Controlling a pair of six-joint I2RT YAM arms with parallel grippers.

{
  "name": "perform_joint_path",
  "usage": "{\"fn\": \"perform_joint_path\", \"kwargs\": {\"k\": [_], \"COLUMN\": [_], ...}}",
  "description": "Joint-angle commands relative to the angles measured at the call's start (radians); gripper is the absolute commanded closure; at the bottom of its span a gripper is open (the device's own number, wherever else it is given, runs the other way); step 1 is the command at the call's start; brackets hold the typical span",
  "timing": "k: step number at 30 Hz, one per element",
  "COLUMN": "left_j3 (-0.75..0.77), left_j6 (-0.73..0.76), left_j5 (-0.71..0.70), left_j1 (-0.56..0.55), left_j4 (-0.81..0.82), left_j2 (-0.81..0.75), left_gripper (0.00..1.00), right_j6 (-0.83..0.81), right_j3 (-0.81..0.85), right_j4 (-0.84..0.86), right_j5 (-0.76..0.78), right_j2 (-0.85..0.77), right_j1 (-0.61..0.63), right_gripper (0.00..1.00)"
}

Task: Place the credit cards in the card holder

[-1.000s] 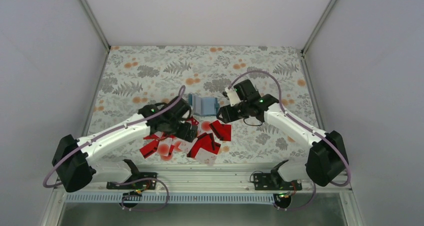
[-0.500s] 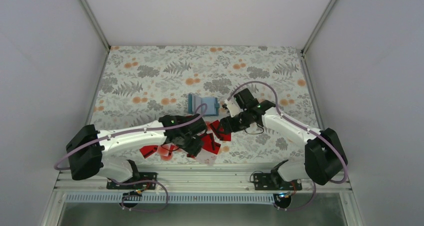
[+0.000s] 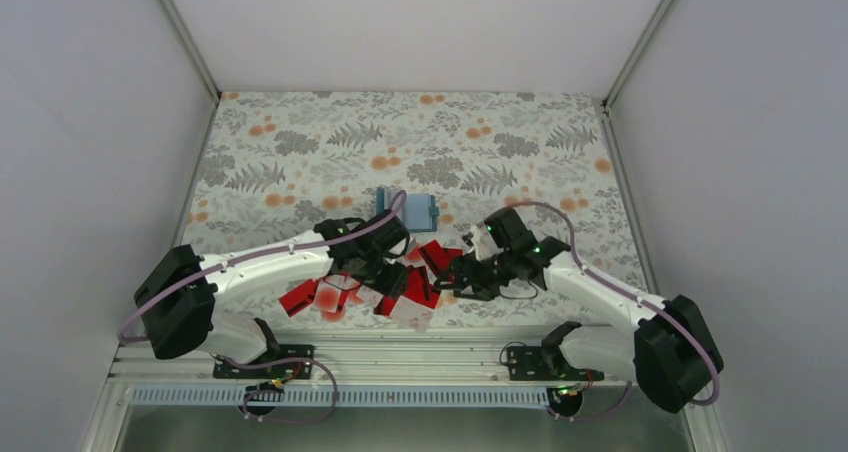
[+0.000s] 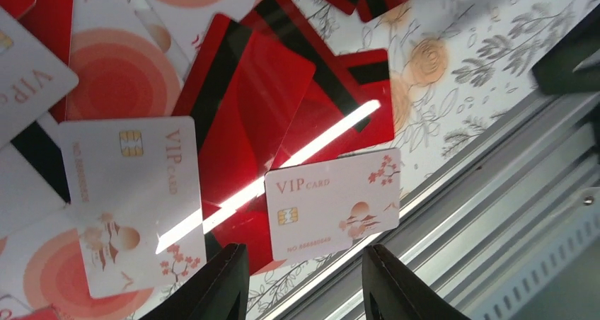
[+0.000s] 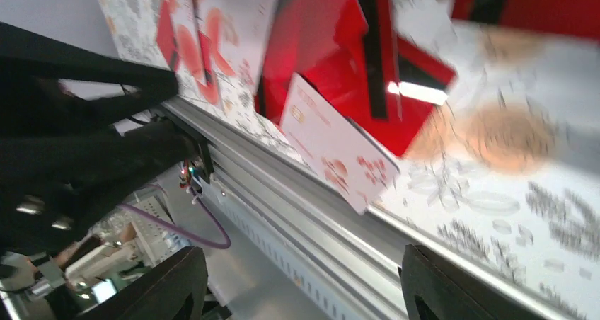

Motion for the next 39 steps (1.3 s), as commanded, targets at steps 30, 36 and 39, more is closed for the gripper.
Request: {"fn": "perform_joint_path", "kwargs": {"k": [30,36,39], "left_j3": [-0.05,-0.057,-0.061], "left_j6": [0.171,0.181,0.183], "left_j5": [0.252,0.253,0.252], "left_j1": [0.105,0.106,0.105], "left_j4": [0.161,0.155,0.154], "left_j2": [0.178,0.189,0.194], "left_gripper": [0.69,0.69,0.69], "right_j6": [0.889,0.907,0.914], "right_j3": [-0.368,-0.351,-0.348], "right_j4": [0.578,0.66,0.7], "right_j5": [0.251,0.302,0.312], "right_j2": [-0.068,0.031,0.076], "right_j1": [0.372,0.42,0.436], "right_gripper": [0.42,0.45,0.46]}}
